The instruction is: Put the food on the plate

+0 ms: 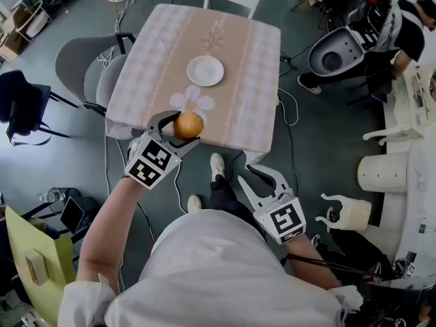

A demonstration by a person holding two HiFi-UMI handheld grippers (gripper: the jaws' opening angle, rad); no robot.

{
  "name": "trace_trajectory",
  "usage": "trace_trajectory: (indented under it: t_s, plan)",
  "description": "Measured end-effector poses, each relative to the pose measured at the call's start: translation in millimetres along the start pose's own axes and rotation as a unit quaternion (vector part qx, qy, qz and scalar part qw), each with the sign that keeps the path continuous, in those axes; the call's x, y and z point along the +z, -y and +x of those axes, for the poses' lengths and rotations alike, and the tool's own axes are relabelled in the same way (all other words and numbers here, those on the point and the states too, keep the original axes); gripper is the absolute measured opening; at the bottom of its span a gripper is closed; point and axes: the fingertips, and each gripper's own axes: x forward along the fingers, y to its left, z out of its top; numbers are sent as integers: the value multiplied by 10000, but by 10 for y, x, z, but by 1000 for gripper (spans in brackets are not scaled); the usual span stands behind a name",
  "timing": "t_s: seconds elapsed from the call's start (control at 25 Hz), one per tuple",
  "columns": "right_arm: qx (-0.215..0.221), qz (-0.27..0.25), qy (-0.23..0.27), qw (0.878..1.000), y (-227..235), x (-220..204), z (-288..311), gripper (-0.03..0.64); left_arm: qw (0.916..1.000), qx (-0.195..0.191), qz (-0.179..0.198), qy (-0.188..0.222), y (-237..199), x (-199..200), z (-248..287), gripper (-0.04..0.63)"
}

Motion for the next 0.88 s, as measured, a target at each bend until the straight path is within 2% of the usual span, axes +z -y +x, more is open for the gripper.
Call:
trace_trajectory:
  t_s: [0.24, 0.4, 0.68, 0.88]
  plan:
    - [142, 9, 104, 9998, 822, 187, 348, 107, 9970, 206, -89, -744, -825, -22, 936, 347]
    - [176, 149, 84, 9997, 1283, 160, 437, 107, 9910, 200, 99, -1317, -1264, -48, 1567, 347]
    - [109, 586, -105, 9982, 1947, -75, 538, 107, 9707, 70, 396, -2371, -1747, -330, 2413, 347]
    - [47, 733, -227, 9970, 2296, -179, 602, 107, 9564, -66, 650, -2847, -1906, -538, 2760, 347]
